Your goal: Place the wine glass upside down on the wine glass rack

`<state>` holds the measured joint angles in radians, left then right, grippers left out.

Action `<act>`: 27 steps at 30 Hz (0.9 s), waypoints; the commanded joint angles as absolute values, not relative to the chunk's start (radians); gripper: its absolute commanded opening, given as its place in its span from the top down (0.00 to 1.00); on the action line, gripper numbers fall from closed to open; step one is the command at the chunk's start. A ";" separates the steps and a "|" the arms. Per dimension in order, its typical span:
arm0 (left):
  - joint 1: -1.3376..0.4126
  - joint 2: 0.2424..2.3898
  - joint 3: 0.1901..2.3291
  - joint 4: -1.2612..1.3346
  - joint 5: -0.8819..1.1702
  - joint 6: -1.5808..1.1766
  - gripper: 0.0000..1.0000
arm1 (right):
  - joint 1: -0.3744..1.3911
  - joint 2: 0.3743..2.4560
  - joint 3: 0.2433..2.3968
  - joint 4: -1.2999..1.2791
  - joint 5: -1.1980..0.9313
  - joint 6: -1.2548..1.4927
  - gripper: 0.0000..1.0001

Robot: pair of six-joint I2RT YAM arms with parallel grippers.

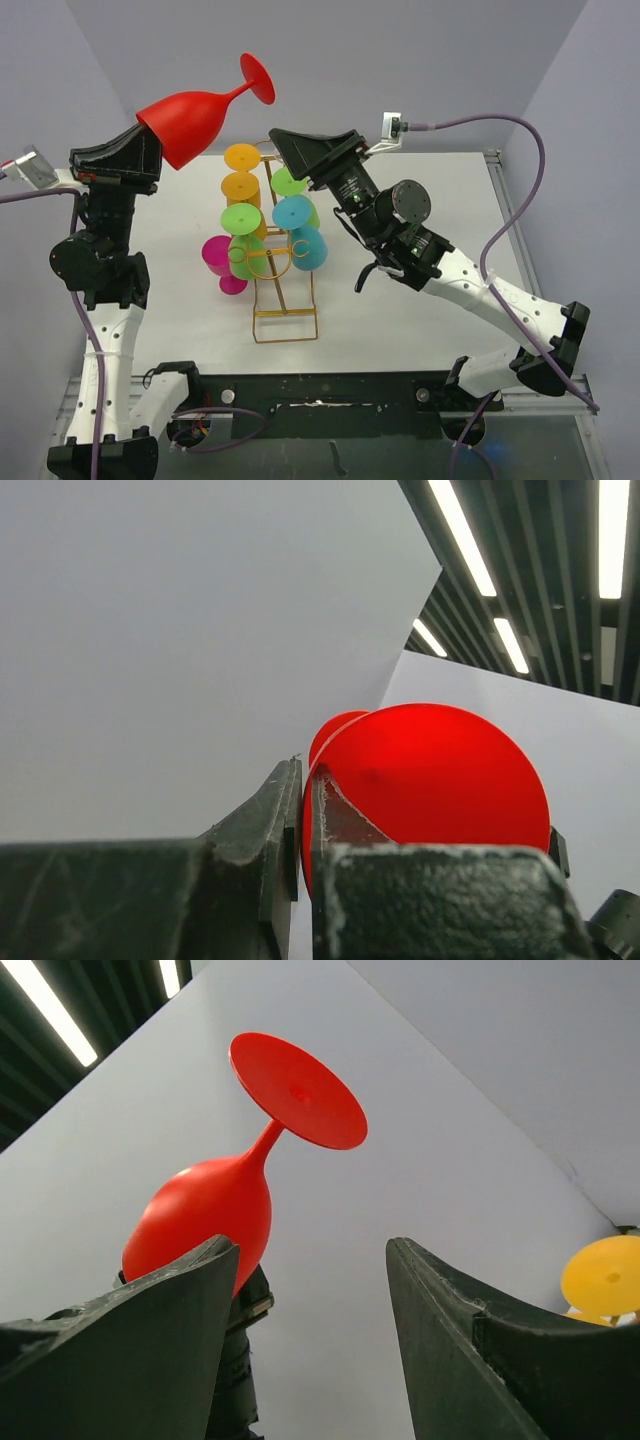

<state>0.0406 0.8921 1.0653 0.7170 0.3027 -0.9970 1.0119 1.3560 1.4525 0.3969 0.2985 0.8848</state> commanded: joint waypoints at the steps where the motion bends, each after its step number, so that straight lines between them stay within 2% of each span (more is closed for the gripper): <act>1: 0.014 0.934 1.071 0.880 0.317 -1.063 1.00 | 0.993 1.397 1.541 0.505 0.273 0.980 0.39; 7: -0.119 0.950 1.059 0.859 0.254 -0.953 1.00 | 0.981 1.426 1.552 0.558 0.292 1.055 0.40; 14: -0.308 0.970 1.045 0.838 0.178 -0.795 1.00 | 0.968 1.436 1.542 0.595 0.307 1.145 0.47; 19: -0.340 0.969 1.025 0.852 0.172 -0.782 1.00 | 0.955 1.418 1.492 0.647 0.324 1.195 0.54; 27: -0.354 0.952 1.001 0.862 0.167 -0.784 1.00 | 0.933 1.412 1.418 0.733 0.322 1.270 0.72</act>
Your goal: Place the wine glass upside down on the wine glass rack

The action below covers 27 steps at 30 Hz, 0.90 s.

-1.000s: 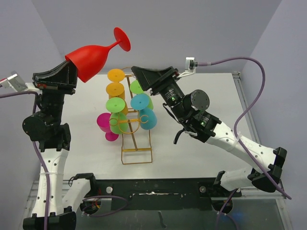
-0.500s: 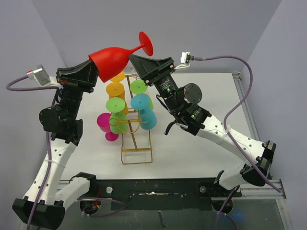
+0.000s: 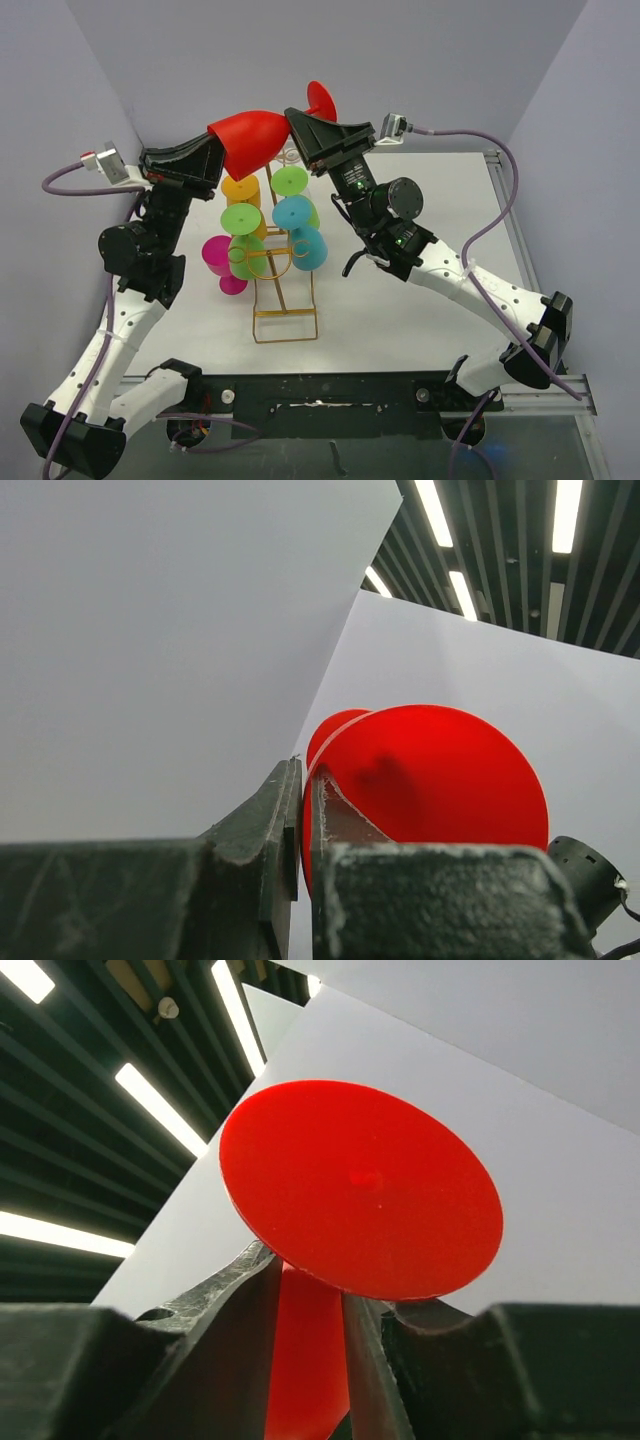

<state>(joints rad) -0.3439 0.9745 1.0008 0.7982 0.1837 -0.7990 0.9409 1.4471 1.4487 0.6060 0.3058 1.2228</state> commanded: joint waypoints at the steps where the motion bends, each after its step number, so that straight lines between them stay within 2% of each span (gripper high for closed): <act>1: -0.356 0.952 0.999 0.861 0.169 -0.787 1.00 | 0.932 1.414 1.410 0.756 0.319 1.271 0.74; 8: -0.359 0.940 0.988 0.854 0.171 -0.783 1.00 | 0.928 1.423 1.396 0.825 0.291 1.270 0.99; 20: -0.359 0.899 1.017 0.719 0.157 -0.742 0.61 | 0.917 1.397 1.398 0.862 0.280 1.164 1.00; 27: -0.357 0.826 1.069 0.370 0.095 -0.606 0.54 | 0.864 1.289 1.356 0.758 0.241 1.012 1.00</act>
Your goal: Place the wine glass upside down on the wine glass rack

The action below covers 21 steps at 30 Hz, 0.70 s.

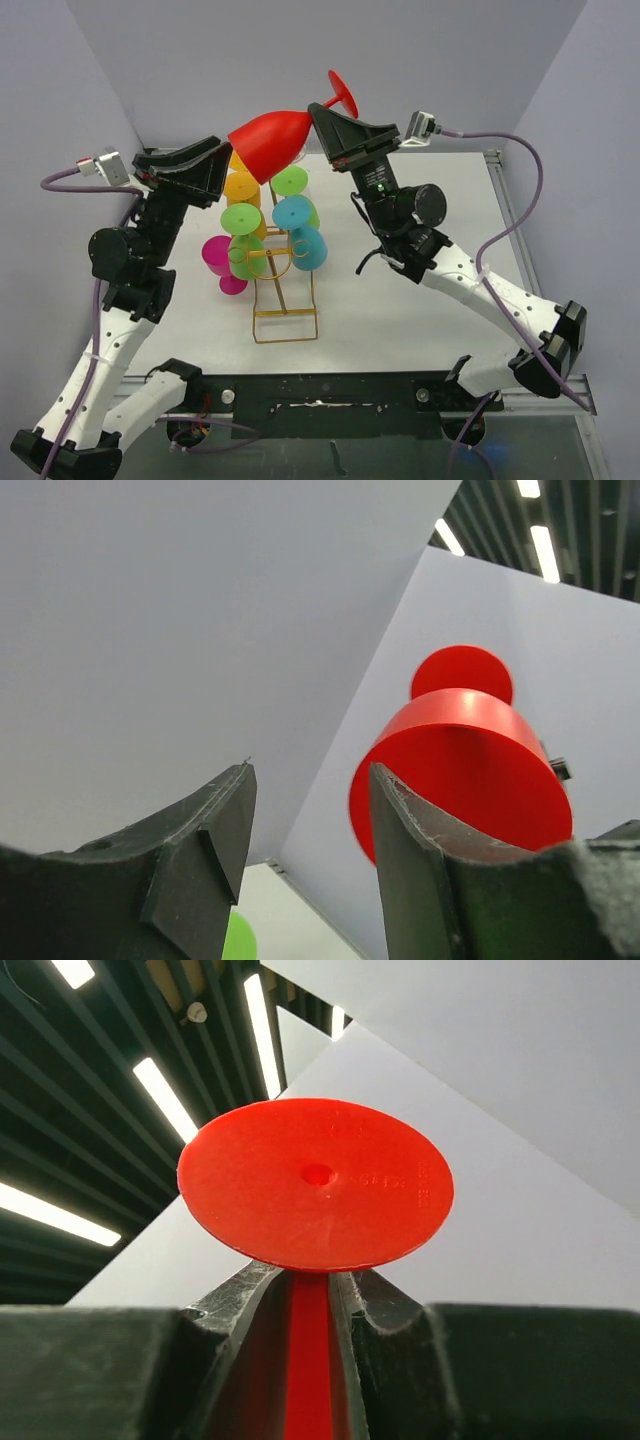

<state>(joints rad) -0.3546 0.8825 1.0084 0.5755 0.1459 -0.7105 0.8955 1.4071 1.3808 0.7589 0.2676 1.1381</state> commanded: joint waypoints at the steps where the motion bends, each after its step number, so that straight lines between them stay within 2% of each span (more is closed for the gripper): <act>1: -0.357 0.811 1.067 0.334 0.082 -0.582 0.52 | 0.849 1.269 1.344 0.740 0.220 0.992 1.00; 7: -0.356 0.752 1.133 0.018 -0.109 -0.408 0.37 | 0.833 1.066 1.240 0.539 0.090 0.670 1.00; 13: -0.357 0.724 1.204 -0.261 -0.315 -0.307 0.32 | 0.830 0.873 1.156 0.257 0.117 0.424 1.00; 21: -0.356 0.607 1.053 -0.443 -0.463 -0.378 0.31 | 0.831 0.759 1.078 -0.068 0.142 0.219 1.00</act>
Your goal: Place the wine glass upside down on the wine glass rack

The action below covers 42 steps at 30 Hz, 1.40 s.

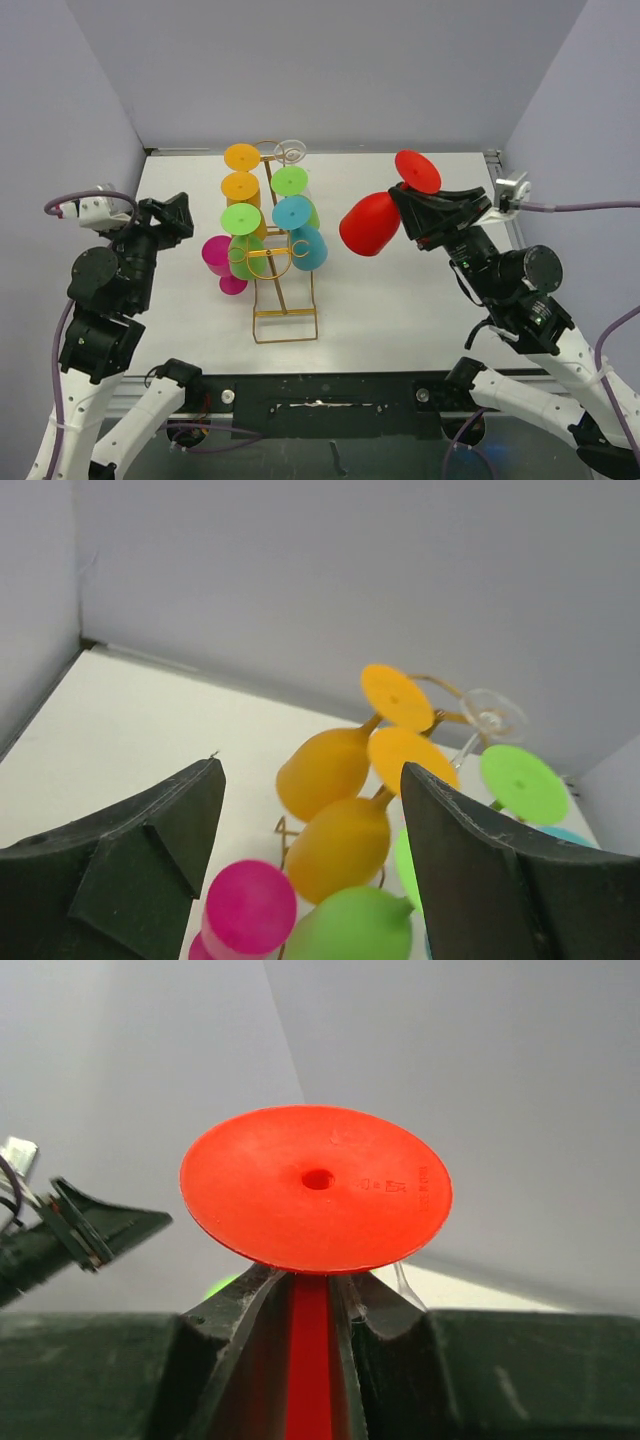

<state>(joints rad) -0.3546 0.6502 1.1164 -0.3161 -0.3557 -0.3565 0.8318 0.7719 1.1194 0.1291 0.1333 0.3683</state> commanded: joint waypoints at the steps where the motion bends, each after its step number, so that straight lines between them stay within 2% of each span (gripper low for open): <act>1: -0.357 0.589 1.029 -0.446 -0.477 -0.390 0.31 | 0.831 0.751 1.061 -0.088 0.147 0.201 1.00; 10: -0.357 0.487 0.876 -0.425 -0.545 -0.435 0.31 | 0.831 0.703 0.899 -0.062 0.117 0.131 1.00; 15: -0.357 0.482 0.838 -0.440 -0.558 -0.478 0.31 | 0.831 0.700 0.859 -0.025 -0.004 0.087 1.00; 21: -0.356 0.473 0.814 -0.440 -0.555 -0.511 0.31 | 0.833 0.752 0.844 0.023 -0.167 0.072 1.00; 32: -0.356 0.476 0.807 -0.451 -0.526 -0.522 0.31 | 0.837 0.840 0.844 0.097 -0.337 0.055 1.00; 42: -0.356 0.480 0.813 -0.459 -0.509 -0.519 0.31 | 0.864 0.908 0.854 0.125 -0.388 0.048 1.00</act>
